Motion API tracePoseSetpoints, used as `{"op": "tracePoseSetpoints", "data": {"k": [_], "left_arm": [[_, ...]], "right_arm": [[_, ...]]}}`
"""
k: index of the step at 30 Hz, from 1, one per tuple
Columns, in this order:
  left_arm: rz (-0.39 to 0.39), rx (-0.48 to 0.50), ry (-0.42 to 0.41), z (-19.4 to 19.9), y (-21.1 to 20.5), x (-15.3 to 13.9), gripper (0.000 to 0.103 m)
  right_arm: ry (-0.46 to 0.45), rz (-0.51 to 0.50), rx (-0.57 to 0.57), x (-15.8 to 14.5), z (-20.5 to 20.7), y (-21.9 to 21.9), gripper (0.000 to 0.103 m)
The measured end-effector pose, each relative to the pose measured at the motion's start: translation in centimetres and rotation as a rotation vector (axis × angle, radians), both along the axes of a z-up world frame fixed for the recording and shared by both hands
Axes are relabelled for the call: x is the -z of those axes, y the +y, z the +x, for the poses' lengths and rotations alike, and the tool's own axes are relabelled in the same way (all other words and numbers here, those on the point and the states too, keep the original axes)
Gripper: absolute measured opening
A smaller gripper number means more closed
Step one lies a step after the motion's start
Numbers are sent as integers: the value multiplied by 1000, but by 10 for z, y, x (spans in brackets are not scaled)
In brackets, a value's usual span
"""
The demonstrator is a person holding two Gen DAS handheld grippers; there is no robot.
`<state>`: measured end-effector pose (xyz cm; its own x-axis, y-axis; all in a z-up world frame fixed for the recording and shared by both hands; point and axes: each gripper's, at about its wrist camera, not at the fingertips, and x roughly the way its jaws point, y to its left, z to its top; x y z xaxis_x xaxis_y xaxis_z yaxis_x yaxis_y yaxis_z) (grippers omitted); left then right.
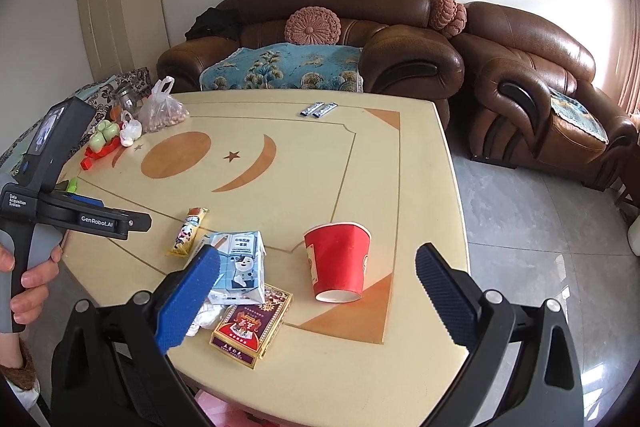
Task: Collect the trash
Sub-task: 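Move the left tool to the snack bar while the right tool approaches the red cup, then close the left tool on the snack bar while the right tool grasps the red cup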
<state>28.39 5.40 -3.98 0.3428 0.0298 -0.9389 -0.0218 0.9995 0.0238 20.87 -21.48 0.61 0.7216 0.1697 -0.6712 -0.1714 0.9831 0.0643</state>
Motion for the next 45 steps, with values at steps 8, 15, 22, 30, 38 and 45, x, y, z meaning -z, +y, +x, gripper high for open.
{"op": "tracePoseSetpoints", "data": {"k": [8, 15, 22, 30, 38, 45], "left_arm": [[-8, -22, 59, 31, 4, 32, 97], [-26, -50, 100, 52, 11, 56, 97], [-34, -71, 116, 69, 15, 71, 97], [-33, -69, 139, 80, 14, 88, 97], [-47, -71, 135, 87, 14, 100, 92], [-63, -63, 142, 93, 13, 110, 78]], "right_arm": [[70, -12, -1, 39, 34, -1, 96], [121, -29, -8, 68, 58, 1, 96], [161, -37, -15, 91, 77, 3, 96], [201, -49, -25, 118, 94, 5, 96], [201, -83, -46, 136, 101, 15, 96], [214, -86, -56, 148, 110, 19, 96]]}}
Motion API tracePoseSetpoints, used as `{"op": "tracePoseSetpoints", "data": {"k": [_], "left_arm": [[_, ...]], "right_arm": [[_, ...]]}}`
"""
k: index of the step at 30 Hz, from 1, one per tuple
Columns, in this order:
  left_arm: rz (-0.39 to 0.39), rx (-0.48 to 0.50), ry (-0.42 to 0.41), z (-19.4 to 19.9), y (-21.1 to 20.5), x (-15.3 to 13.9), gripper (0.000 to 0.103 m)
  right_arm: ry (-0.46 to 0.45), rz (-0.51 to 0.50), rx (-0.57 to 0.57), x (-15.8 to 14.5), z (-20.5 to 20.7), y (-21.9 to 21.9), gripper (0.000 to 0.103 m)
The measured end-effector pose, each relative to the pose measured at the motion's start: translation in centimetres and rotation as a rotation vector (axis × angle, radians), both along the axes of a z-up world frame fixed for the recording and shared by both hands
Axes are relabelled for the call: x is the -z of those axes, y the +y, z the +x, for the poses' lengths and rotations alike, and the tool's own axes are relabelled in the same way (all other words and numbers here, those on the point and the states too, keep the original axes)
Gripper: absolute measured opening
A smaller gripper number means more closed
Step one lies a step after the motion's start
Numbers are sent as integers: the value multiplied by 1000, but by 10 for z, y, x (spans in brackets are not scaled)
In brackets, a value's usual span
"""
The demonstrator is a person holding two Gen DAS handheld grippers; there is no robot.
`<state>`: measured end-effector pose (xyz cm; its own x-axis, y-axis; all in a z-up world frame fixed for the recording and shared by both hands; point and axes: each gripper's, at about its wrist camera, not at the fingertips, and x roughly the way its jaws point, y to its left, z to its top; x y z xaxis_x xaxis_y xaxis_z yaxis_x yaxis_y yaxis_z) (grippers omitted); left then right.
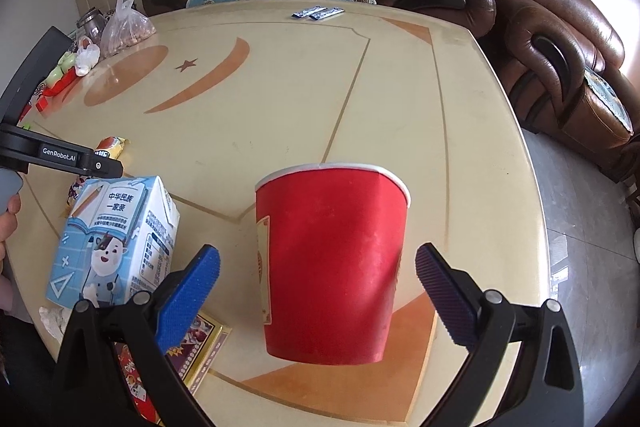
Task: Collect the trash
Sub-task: 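Close the left tool on the snack bar while the right tool grasps the red cup, then lift the snack bar and red cup with both tools toward the pink bin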
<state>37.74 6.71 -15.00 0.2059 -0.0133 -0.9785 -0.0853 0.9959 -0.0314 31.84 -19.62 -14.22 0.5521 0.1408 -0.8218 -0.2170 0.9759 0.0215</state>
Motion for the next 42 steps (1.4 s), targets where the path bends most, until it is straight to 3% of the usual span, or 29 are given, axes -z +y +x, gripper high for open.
{"op": "tracePoseSetpoints", "data": {"k": [2, 6, 10, 15, 17, 22, 25, 28, 33, 42], "left_arm": [[4, 2, -11, 0, -1, 0, 77], [47, -2, -22, -1, -2, -2, 64], [28, -15, -23, -1, 3, -2, 61], [6, -19, -29, -3, 1, -2, 58], [42, -8, -35, -5, -5, -2, 52], [41, 10, -34, -13, -16, -4, 38], [31, 16, -30, -14, -17, -6, 26], [-13, 19, -24, -16, -16, -8, 25], [-15, 24, -32, -19, -16, -9, 25], [-1, -1, -89, -25, 1, -27, 25]], "right_arm": [[-2, 18, -1, 2, 1, 0, 96], [3, 49, 8, 4, 4, -6, 96], [13, 106, 6, 4, 4, -11, 96], [4, 88, 5, 7, 2, -11, 95], [3, 87, 0, 8, 1, -10, 88], [2, 102, -3, 6, 1, -12, 75], [-3, 92, -11, 6, 0, -11, 73], [-20, 60, -24, 4, -3, -6, 71], [-66, -6, -16, -1, -7, -3, 68], [-140, 2, 21, -32, -14, -13, 68]]}}
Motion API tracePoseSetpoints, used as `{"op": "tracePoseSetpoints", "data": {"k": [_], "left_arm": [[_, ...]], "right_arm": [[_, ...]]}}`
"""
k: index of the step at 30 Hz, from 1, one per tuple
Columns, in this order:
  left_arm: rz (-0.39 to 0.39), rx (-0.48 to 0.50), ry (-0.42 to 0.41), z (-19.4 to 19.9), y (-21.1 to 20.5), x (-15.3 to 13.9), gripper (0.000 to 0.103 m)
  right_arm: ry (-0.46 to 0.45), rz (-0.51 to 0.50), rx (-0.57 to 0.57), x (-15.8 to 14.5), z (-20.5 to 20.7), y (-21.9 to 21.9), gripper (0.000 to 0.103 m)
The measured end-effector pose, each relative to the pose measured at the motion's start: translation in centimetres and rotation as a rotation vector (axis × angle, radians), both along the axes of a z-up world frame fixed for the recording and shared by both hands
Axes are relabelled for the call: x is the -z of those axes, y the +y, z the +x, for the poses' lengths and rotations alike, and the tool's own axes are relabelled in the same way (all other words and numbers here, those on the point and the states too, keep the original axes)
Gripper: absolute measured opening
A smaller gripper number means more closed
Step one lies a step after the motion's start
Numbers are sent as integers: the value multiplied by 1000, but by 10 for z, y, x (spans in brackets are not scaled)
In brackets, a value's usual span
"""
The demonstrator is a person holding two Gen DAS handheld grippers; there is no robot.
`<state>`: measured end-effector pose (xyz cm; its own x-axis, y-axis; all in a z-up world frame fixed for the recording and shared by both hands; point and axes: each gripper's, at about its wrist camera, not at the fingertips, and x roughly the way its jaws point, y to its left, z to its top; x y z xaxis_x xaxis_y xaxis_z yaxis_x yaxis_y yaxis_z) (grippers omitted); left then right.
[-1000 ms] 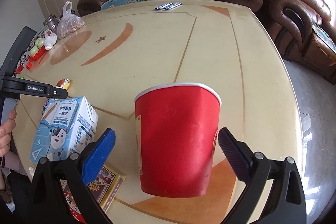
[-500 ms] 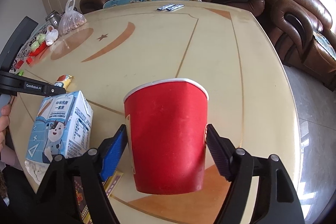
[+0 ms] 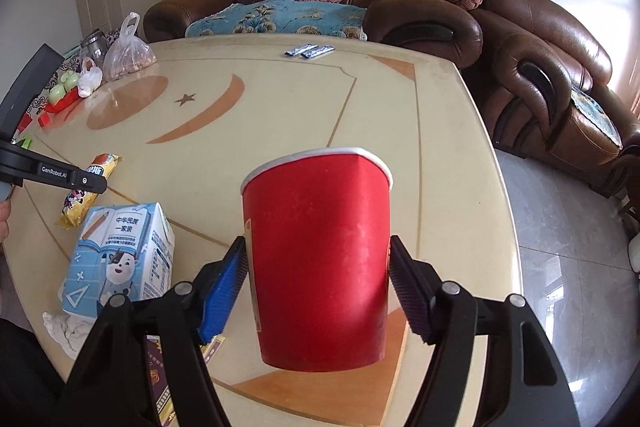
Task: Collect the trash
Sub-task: 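Lift the snack bar and red cup with both tools toward the pink bin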
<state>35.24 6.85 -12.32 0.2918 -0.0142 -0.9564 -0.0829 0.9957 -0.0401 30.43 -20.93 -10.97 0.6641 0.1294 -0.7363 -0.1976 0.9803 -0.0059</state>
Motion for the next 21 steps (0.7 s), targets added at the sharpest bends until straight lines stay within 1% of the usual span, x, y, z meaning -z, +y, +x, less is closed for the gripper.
{"op": "tracePoseSetpoints", "data": {"k": [5, 7, 10, 14, 21], "left_arm": [[25, 13, -52, -20, -3, -27, 25], [24, 27, -71, -29, -3, -38, 25], [28, 45, -105, -50, -6, -54, 25], [17, 73, -141, -77, -8, -73, 25], [9, 111, -197, -135, -12, -99, 25]], "right_arm": [[-16, 21, 16, -23, -11, 0, 68], [-30, 8, 24, -35, -18, 3, 68], [-65, -3, 34, -55, -38, 6, 68], [-87, 6, 43, -78, -69, 8, 68], [-120, 17, 47, -107, -128, 14, 68]]}}
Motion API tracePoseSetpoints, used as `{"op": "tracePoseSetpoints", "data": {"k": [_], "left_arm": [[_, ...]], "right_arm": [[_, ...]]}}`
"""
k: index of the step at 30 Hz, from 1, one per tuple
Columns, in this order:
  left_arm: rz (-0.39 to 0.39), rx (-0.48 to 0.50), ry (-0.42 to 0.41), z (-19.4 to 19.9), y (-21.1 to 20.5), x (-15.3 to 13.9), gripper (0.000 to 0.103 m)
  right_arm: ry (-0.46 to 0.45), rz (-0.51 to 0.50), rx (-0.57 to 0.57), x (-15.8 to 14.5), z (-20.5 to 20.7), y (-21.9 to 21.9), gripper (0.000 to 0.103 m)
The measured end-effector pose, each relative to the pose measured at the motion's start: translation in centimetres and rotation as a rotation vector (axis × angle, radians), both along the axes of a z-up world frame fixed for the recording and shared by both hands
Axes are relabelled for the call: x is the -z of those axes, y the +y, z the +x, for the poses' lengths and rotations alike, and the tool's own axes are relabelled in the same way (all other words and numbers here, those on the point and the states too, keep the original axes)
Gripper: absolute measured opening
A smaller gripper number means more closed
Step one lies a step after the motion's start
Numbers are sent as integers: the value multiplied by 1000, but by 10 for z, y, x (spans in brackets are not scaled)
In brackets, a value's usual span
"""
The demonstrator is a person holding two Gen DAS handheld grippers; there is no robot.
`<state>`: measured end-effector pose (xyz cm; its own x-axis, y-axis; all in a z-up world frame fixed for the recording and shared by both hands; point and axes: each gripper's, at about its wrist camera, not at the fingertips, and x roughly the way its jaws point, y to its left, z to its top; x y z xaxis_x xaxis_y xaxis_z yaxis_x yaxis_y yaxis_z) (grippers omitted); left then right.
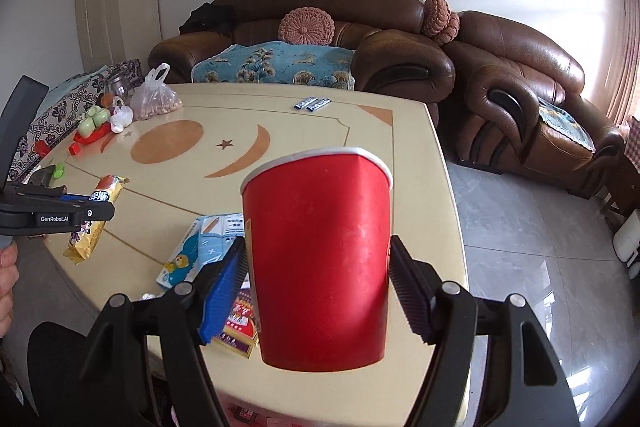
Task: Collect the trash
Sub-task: 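Lift the snack bar and red cup with both tools toward the pink bin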
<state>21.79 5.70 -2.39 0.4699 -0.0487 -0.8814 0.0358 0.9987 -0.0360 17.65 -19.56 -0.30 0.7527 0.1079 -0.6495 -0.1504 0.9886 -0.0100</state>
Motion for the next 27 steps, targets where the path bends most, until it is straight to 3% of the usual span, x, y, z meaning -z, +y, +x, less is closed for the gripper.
{"op": "tracePoseSetpoints", "data": {"k": [11, 27], "left_arm": [[-16, 43, -15, -71, -3, -5, 25], [-12, 81, 14, -128, -16, 21, 25]], "right_arm": [[-31, -5, -22, -17, -88, 18, 68], [4, -1, -56, -1, -148, 37, 68]]}}
